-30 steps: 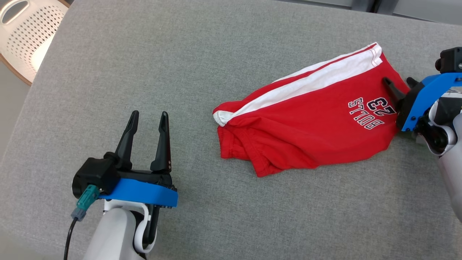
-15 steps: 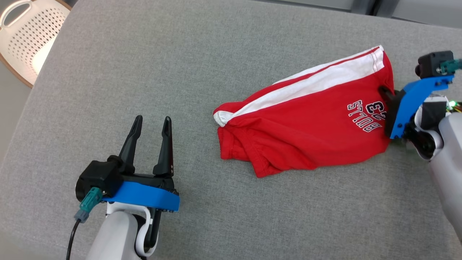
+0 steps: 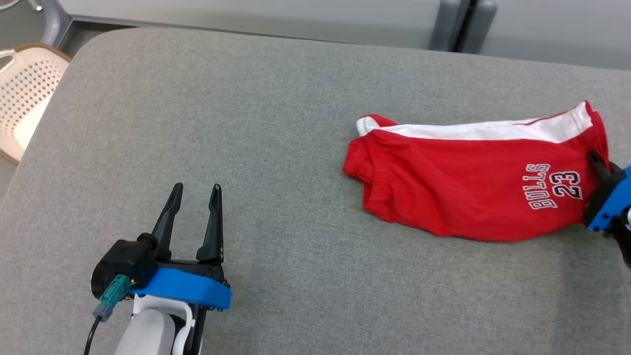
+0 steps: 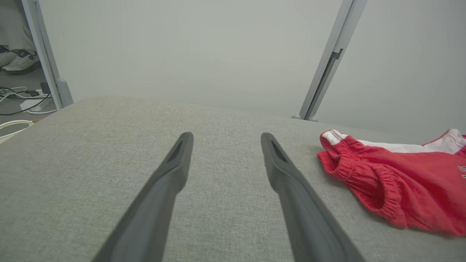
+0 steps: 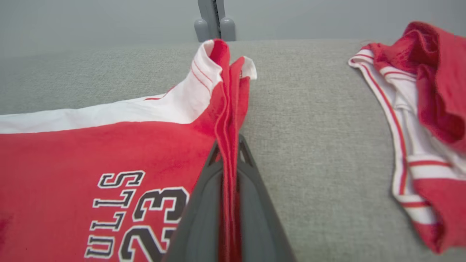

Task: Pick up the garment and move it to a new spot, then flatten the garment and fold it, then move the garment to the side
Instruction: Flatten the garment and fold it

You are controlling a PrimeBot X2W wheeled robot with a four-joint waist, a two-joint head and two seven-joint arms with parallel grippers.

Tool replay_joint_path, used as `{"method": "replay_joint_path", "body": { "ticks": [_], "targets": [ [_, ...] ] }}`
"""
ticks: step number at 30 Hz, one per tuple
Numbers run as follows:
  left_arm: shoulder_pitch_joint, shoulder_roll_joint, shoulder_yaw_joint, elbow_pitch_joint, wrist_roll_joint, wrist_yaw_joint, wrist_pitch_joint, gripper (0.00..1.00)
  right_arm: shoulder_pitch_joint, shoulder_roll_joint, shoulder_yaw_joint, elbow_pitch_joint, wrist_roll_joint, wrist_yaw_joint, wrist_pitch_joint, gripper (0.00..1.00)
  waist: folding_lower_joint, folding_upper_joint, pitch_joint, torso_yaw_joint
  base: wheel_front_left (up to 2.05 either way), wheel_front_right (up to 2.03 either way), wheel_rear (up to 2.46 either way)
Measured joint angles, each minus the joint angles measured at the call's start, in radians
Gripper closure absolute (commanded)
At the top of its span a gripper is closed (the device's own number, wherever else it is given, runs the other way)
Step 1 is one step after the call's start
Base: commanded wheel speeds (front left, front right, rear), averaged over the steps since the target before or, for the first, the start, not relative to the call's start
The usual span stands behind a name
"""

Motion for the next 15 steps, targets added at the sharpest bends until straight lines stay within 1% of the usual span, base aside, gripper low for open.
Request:
{"method": "replay_joint_path", "body": {
  "ticks": [4,7,9,11,15],
  "targets": [
    [0.013,0.008,-0.009,0.0,-0.001,0.0,0.0,0.0,0.051,0.011,-0.114,-0.088,-0.099,0.0,0.029,1.0,0.0,0.0,-0.024,-0.02,0.0,0.0,0.0],
    [0.018,0.011,-0.017,0.004,-0.004,0.0,0.0,0.0,0.077,0.049,-0.188,-0.172,-0.19,0.0,0.08,1.0,0.0,0.0,-0.039,-0.026,0.0,0.0,0.0],
    [0.02,0.012,-0.02,0.005,-0.009,0.0,0.0,0.0,0.089,0.092,-0.219,-0.238,-0.235,0.0,0.123,1.0,0.0,0.0,-0.048,-0.027,0.0,0.0,0.0],
    [0.023,0.012,-0.022,0.005,-0.011,0.0,0.0,0.0,0.096,0.144,-0.221,-0.308,-0.267,0.0,0.165,1.0,-0.0001,0.0,-0.055,-0.026,0.0,0.0,0.0],
    [0.031,0.012,-0.028,0.006,-0.015,0.0,0.0,0.0,0.1,0.244,-0.186,-0.426,-0.295,0.0,0.251,1.0,0.0,0.0,-0.064,-0.018,0.0,0.0,0.0]
  ]
}}
